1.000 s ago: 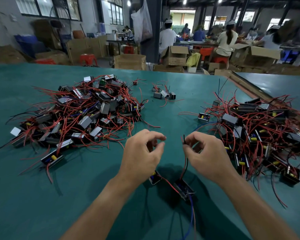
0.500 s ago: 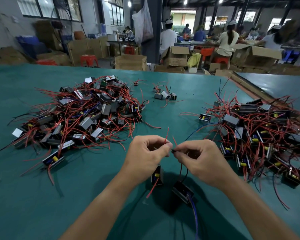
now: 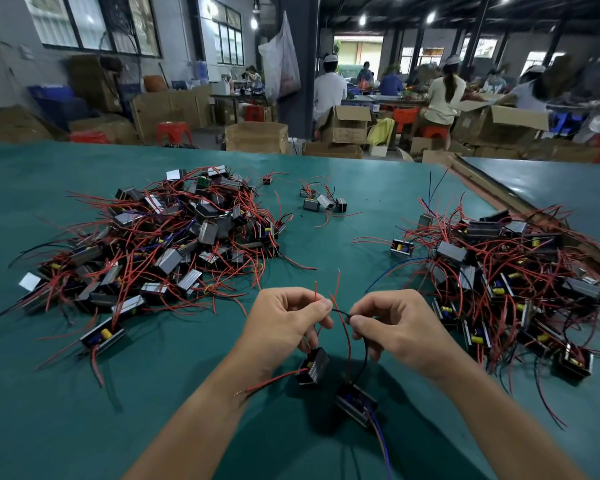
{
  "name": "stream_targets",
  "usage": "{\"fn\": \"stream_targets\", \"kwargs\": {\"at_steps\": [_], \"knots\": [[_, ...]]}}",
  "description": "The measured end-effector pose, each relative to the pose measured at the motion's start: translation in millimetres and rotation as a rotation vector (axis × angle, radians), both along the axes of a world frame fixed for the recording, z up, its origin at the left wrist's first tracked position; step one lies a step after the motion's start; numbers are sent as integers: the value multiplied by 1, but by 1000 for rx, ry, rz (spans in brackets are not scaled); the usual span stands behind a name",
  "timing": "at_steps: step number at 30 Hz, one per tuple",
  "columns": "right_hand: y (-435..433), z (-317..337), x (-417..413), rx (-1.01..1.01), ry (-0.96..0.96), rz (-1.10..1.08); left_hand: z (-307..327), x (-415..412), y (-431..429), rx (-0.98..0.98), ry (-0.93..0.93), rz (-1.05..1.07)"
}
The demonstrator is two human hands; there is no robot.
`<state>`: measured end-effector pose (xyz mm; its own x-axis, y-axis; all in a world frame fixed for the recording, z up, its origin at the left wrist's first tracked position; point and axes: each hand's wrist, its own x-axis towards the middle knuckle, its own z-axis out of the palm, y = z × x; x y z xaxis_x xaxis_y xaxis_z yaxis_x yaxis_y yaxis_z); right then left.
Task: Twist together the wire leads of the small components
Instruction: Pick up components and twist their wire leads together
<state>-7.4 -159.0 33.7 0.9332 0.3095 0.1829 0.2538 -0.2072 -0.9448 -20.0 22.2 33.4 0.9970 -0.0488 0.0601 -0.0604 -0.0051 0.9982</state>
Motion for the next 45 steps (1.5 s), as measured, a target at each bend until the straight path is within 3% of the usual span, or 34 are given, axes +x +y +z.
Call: {"fn": "stream_targets", "kwargs": {"at_steps": [14,25,28,30,33,38,45], "knots": [[5,0,-3,-58,-9,22,-1,0,2,74,3,-68],[-12,-11,20,-128,5,-284,3,4,7,-6,97,-31],[-14,-12,22,-172,-7,-328,4,8,11,-39,92,65],[-16,-11,22,-173,-4,-345,1,11,19,43,70,180],[-18,-11,23,-165,-1,-348,-5,15,31,442,30,295],[-17,-11,22,-191,-14,-322,-2,4,35,620,276,-110],[-14,-5,16,-242,-47,-293,3,-3,39,624,258,-367]]}}
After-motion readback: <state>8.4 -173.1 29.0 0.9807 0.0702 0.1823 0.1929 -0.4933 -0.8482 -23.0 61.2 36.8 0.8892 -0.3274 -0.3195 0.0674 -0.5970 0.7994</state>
